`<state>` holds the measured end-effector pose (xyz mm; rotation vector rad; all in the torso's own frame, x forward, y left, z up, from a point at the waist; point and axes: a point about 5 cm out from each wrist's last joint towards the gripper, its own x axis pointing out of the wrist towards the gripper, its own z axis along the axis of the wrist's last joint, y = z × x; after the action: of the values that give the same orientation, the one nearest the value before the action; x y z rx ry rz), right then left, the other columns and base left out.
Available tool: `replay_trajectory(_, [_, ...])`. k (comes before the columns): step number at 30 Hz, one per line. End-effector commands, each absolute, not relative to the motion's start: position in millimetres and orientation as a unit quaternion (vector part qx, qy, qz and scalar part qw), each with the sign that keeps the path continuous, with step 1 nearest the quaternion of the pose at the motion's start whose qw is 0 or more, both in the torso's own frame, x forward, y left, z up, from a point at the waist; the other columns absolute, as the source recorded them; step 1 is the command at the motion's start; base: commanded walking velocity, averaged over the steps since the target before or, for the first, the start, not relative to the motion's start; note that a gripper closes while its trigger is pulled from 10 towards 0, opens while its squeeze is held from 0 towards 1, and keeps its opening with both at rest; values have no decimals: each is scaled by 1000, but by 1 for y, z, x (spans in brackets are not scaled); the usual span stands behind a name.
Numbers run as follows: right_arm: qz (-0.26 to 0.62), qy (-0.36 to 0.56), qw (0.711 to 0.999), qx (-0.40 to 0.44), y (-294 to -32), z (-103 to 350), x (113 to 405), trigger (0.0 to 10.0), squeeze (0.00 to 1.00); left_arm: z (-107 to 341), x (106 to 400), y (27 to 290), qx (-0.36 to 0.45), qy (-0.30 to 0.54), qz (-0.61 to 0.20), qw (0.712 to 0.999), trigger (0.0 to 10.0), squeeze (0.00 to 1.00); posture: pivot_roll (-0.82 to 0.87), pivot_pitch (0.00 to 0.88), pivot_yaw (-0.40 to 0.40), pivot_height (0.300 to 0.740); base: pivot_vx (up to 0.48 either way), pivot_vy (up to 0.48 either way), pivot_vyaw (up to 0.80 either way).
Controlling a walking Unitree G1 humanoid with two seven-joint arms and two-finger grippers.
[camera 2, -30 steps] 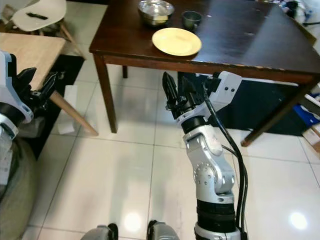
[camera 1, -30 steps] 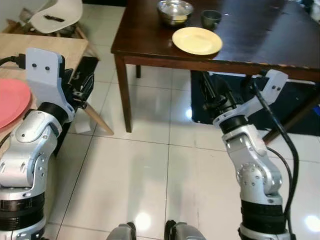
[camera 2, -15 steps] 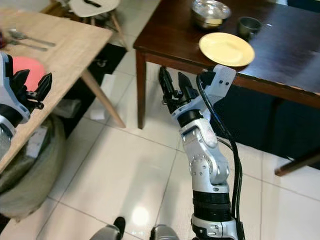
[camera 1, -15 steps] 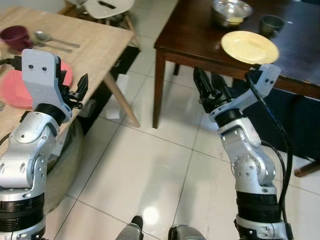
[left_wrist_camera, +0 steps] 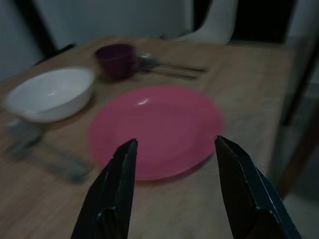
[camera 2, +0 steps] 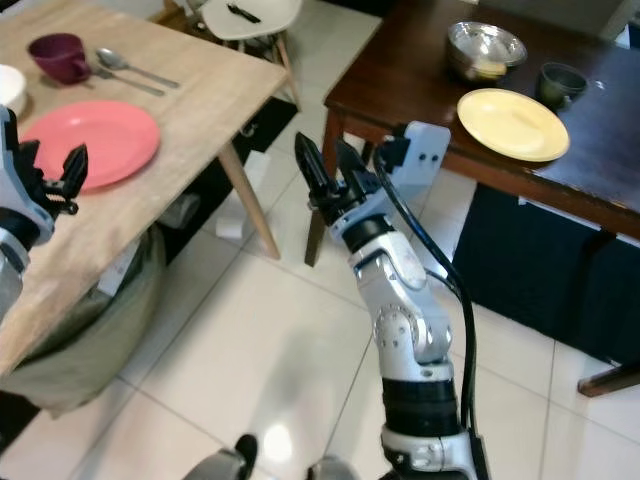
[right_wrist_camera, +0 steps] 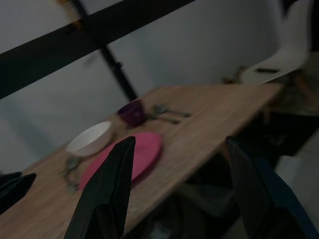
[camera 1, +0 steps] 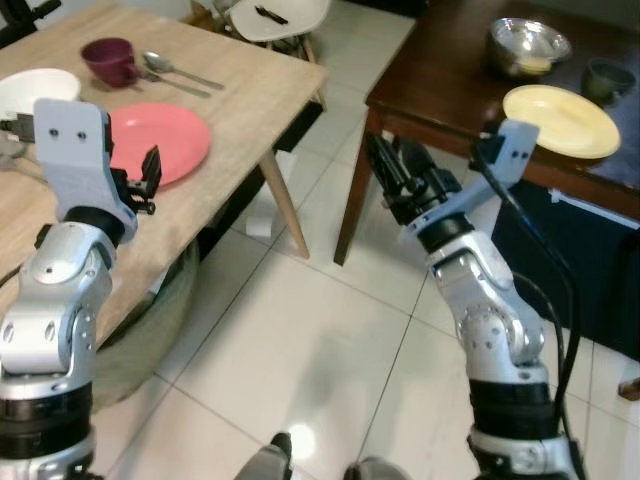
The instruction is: Setting the table
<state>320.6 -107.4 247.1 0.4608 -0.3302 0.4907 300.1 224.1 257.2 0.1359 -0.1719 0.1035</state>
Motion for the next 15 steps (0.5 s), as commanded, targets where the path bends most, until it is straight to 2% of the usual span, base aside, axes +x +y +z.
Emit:
replay_trajectory(1, [239,-156,933,219,-108,244,321,10000,0,253,298,228,67,-75,64,993,10000,0,28,102,-7,740,0,0,756])
replay_trajectory(15, [220,-161,935,228,-116,245,325,10000,0,261,304,223,84,-86,58,991,10000,0,23,114,0,740,0,0,750])
